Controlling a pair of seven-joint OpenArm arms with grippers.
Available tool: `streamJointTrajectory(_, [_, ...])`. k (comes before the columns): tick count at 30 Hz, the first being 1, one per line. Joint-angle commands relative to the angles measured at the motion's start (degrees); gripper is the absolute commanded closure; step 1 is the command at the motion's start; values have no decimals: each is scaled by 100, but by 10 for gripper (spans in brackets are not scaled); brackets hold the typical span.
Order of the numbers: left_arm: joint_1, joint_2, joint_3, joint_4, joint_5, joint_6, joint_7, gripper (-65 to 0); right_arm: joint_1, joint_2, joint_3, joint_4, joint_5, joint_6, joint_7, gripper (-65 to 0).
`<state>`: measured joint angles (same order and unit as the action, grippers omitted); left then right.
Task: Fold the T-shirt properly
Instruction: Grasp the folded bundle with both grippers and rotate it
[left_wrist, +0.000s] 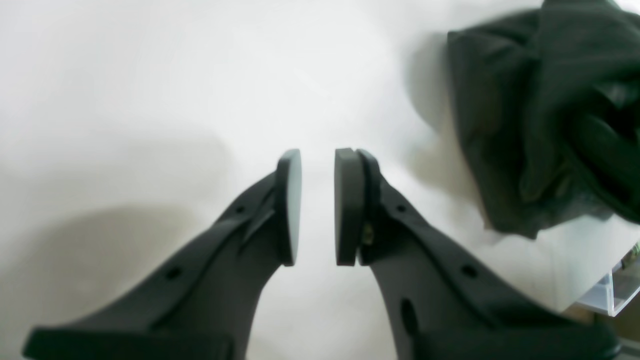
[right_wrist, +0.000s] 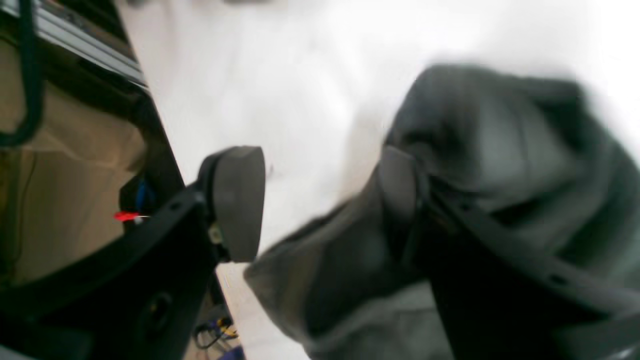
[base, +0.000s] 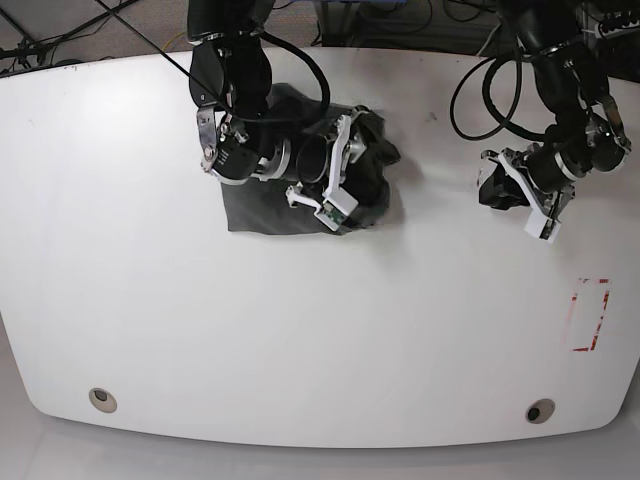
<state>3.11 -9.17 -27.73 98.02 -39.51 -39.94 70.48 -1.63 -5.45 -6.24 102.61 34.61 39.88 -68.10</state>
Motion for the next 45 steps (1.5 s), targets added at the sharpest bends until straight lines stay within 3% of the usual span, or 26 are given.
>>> streamJointTrajectory(1, [-61, -72, 8, 128, -89, -6, -72, -106, 194, -30, 22, 100, 104, 12, 62, -346])
streamJointTrajectory(8, [-70, -142, 307, 128, -36, -6, -72, -107, 229, 277, 39, 407, 113, 12, 53, -346])
streamJointTrajectory(12, [-78, -230, 790, 233, -10, -6, -72, -107, 211, 532, 198, 443, 104, 12, 53, -346])
streamJointTrajectory(17, [-78, -213, 1757, 726, 597, -6, -90, -107, 185, 743, 875, 434, 113, 12, 53, -342])
streamJointTrajectory(22, [-78, 69, 2540, 1288, 1300, -6, -98, -107, 264, 937, 1525, 425, 113, 12, 53, -342])
streamJointTrajectory(26, [-228, 332, 2935, 1332, 1502, -6, -98, -107, 563, 1156, 1806, 126, 95, 12, 53, -341])
streamJointTrajectory(29, [-263, 473, 3296, 1350, 1502, -6, -98, -107, 703, 1350, 1824, -155, 60, 12, 89, -292])
streamJointTrajectory(31, [-316, 649, 3515, 1306, 1599, -6, -98, -107, 879, 1490, 1877, -507, 42, 12, 177, -197])
streamJointTrajectory(35, [-325, 913, 4017, 1165, 2153, -6, -98, -107, 1108, 1666, 1850, -1008, -28, 12, 335, -92])
streamJointTrajectory(40, [-439, 921, 4526, 796, 2918, -6, -98, -107, 1310, 1737, 1604, -1465, -406, 12, 475, -87])
streamJointTrajectory(45, [-448, 807, 4395, 374, 3076, -6, -107, -107, 1266, 1728, 1393, -1474, -1197, 12, 713, -87])
